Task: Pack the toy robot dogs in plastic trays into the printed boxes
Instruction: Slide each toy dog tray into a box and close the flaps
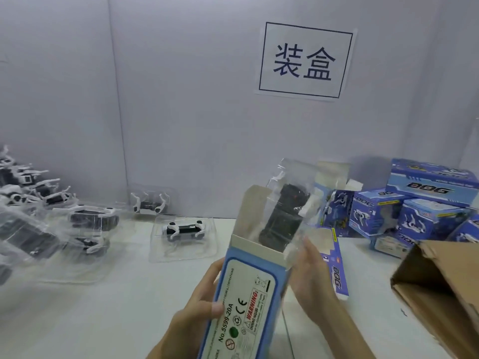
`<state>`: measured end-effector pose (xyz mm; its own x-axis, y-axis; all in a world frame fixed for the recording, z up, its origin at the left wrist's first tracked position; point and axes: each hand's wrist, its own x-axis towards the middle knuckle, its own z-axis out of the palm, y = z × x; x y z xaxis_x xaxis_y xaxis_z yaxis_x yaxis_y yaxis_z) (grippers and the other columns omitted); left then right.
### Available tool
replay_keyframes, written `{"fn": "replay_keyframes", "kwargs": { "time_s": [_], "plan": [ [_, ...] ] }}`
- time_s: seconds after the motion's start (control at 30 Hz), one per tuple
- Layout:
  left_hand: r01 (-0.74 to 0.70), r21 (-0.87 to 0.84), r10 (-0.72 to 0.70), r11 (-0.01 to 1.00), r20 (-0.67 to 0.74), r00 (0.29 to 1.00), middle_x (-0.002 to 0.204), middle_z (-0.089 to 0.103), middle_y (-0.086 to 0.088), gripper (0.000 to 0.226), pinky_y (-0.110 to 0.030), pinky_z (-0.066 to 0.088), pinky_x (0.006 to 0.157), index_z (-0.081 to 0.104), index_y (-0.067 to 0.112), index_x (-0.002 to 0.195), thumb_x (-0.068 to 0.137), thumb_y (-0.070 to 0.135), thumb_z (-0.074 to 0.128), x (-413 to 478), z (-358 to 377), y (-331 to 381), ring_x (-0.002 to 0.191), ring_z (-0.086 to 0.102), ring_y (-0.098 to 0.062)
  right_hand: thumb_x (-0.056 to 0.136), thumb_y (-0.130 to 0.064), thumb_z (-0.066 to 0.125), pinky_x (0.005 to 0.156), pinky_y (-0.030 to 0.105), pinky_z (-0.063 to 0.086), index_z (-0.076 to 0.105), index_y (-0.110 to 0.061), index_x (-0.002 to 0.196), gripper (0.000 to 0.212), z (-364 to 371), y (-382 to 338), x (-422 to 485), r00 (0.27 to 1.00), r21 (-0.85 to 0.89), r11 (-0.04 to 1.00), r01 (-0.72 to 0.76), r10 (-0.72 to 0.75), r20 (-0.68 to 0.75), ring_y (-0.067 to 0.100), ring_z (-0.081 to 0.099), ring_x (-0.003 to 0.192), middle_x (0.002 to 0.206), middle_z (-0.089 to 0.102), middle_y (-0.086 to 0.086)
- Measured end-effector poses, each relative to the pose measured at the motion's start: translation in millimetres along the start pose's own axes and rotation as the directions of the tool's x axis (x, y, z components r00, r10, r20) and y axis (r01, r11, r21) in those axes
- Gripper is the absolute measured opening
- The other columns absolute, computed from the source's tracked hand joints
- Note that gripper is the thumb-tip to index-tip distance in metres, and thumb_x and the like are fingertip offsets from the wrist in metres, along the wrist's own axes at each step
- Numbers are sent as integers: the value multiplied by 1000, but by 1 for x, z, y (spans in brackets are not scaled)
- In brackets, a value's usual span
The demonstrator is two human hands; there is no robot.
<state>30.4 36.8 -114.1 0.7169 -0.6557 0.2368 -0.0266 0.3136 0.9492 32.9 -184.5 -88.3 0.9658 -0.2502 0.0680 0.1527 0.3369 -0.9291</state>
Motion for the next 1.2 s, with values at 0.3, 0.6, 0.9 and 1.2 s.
{"fn": "replay_keyframes", "kwargs": {
  "time_s": [0.3,0.6,0.9,1.2],
  "plan": [
    [-43,319,183,947,-422,888,108,75,6,43,-14,52,75,69,25,115,78,47,64,-1,3,-14,104,69,-16,105,-45,30,45,26,55,76,-14,71,65,0,20,-16,989,179,984,-15,41,-140,21,71,55,66,74,8],
    [47,384,90,922,-331,939,131,58,29,115,-24,53,91,35,47,141,41,87,75,3,9,-21,119,60,-2,103,-43,36,71,31,60,80,-25,98,48,-5,15,-14,991,56,992,117,-113,-65,22,75,89,97,78,5],
    [69,508,140,858,-361,922,120,59,36,91,-11,51,83,36,49,135,55,75,71,3,11,-26,114,59,3,98,-1,44,76,29,50,71,-15,90,31,-6,-58,-15,746,-270,738,618,-659,-96,12,63,77,77,70,-8],
    [67,529,154,846,-362,919,127,59,28,97,-25,55,92,34,48,139,55,82,69,2,8,-30,117,60,-2,103,-34,49,62,23,38,60,-18,65,42,80,-118,-2,730,-752,201,628,184,659,6,42,53,56,49,-10]
  ]
}}
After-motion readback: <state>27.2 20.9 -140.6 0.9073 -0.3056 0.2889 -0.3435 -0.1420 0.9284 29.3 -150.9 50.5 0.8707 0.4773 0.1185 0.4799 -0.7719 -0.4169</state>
